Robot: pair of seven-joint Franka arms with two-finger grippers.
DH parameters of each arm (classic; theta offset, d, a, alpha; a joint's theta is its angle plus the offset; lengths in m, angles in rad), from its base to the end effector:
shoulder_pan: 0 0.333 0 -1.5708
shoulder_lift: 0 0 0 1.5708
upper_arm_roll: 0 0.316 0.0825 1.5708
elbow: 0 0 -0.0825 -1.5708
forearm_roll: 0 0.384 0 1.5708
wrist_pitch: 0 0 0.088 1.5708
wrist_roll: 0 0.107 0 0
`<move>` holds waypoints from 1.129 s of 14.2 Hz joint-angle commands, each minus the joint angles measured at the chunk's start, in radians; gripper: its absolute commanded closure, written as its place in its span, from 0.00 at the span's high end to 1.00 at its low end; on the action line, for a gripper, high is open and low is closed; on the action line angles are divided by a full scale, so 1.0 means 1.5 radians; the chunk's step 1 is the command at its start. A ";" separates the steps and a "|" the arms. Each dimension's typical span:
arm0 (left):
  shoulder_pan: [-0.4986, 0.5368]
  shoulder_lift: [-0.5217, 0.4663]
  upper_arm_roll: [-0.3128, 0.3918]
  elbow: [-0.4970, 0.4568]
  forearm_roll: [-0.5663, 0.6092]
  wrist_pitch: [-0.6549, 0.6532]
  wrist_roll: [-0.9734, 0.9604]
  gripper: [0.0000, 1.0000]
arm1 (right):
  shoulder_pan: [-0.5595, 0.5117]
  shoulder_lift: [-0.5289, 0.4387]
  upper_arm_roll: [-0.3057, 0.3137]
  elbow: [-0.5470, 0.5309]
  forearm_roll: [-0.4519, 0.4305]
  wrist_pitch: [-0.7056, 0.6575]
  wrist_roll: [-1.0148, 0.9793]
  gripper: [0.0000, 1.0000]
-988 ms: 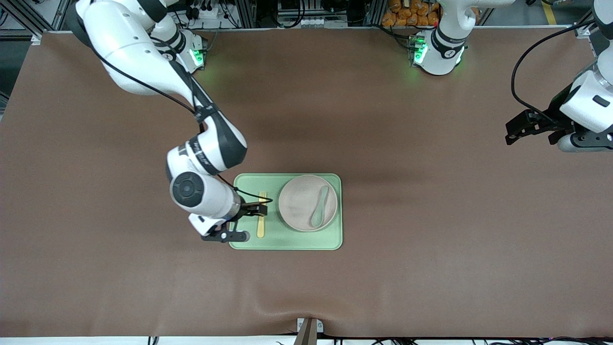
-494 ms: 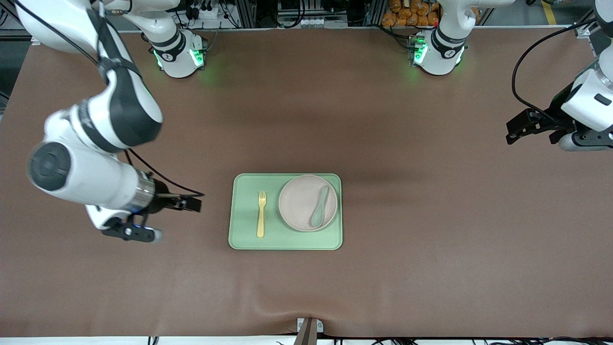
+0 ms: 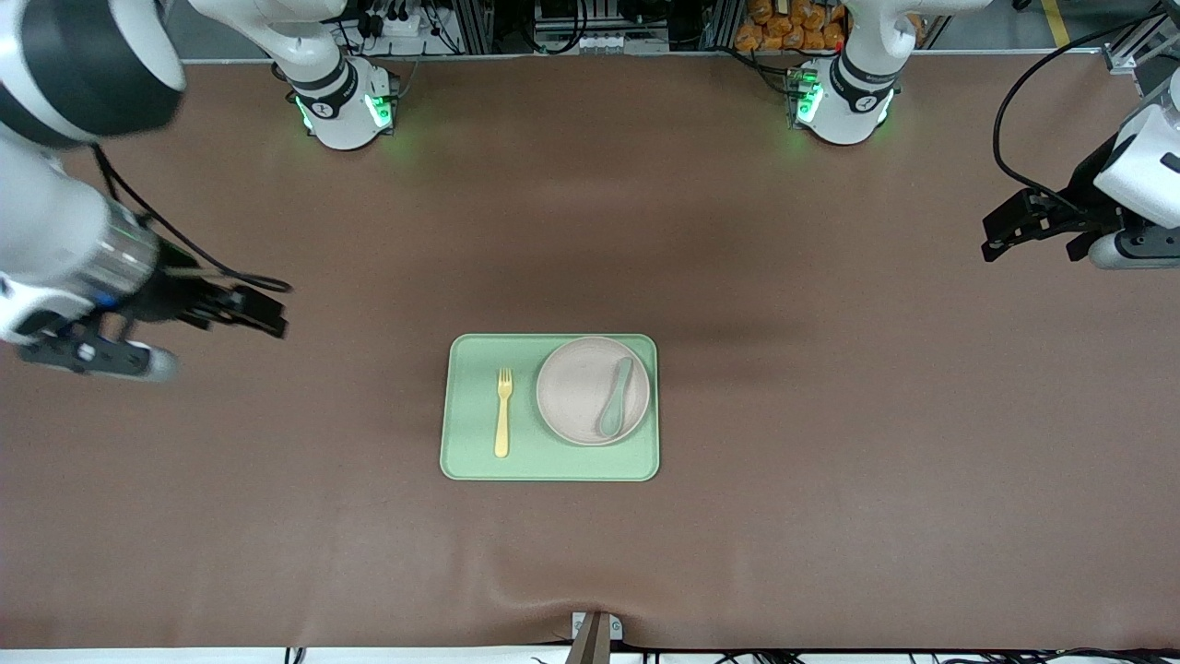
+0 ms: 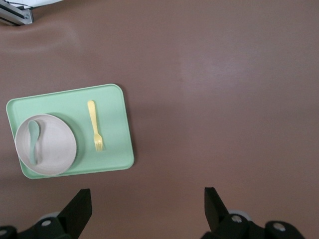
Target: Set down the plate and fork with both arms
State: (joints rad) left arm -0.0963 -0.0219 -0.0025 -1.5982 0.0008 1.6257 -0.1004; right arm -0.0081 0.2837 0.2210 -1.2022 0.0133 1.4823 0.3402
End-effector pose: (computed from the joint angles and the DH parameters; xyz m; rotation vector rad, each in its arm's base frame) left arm 0.5505 -0.0545 0.6286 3.1366 0.0025 0.0772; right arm 0.6192 0.1116 0.6244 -3.0618 0.2066 0.0264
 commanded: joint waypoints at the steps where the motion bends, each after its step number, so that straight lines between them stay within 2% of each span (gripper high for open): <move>1: -0.006 -0.009 0.001 0.006 0.014 -0.014 0.001 1.00 | -0.006 -0.118 -0.026 -0.111 0.016 -0.003 -0.030 1.00; 3: -0.006 -0.009 -0.001 0.017 0.014 -0.014 -0.001 1.00 | -0.005 -0.188 -0.036 -0.193 0.017 0.006 -0.032 1.00; 7: -0.006 -0.009 -0.005 0.018 0.013 -0.014 -0.003 1.00 | 0.000 -0.243 -0.038 -0.269 0.016 0.031 -0.035 1.00; 10: -0.006 -0.008 -0.005 0.019 0.014 -0.014 -0.001 1.00 | -0.003 -0.229 -0.037 -0.256 0.006 0.046 -0.043 1.00; 13: -0.001 -0.008 -0.004 0.019 0.011 -0.015 0.008 1.00 | -0.009 -0.185 -0.039 -0.194 0.003 0.039 -0.077 1.00; 16: 0.001 -0.008 -0.001 0.020 0.006 -0.018 0.008 1.00 | -0.009 -0.182 -0.054 -0.186 0.002 0.033 -0.089 1.00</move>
State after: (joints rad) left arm -0.0988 -0.0259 -0.0044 -1.5785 0.0008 1.6197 -0.1004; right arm -0.0092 -0.0111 0.1488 -1.5231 0.0196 1.5527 0.2335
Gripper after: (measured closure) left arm 0.000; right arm 0.000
